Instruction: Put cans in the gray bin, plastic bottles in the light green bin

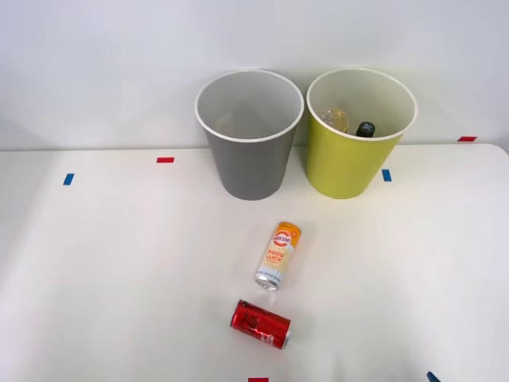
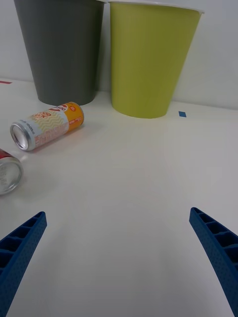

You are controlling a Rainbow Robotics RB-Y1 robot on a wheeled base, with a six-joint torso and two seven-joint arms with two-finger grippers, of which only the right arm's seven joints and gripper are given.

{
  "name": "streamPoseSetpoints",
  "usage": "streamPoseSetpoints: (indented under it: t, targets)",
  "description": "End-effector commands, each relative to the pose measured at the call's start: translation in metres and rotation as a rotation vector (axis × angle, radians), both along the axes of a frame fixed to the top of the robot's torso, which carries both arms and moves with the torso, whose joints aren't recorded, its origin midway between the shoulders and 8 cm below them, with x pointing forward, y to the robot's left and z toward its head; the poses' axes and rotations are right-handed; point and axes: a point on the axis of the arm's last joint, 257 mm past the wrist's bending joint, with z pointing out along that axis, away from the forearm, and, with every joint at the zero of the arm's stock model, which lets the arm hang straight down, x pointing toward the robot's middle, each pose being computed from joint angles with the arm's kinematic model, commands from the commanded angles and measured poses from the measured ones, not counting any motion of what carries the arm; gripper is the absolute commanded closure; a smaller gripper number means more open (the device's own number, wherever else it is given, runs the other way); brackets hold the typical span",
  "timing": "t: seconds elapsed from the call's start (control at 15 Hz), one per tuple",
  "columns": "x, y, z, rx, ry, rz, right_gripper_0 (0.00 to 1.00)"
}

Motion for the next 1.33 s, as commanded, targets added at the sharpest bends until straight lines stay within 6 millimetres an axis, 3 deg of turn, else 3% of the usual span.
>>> streamPoseSetpoints:
  t: [0.07, 1.33]
  targets:
    - [0.0, 0.0, 0.0, 0.0, 0.0, 0.0, 0.0]
    - [0.0, 0.0, 0.0, 0.0, 0.0, 0.0, 0.0]
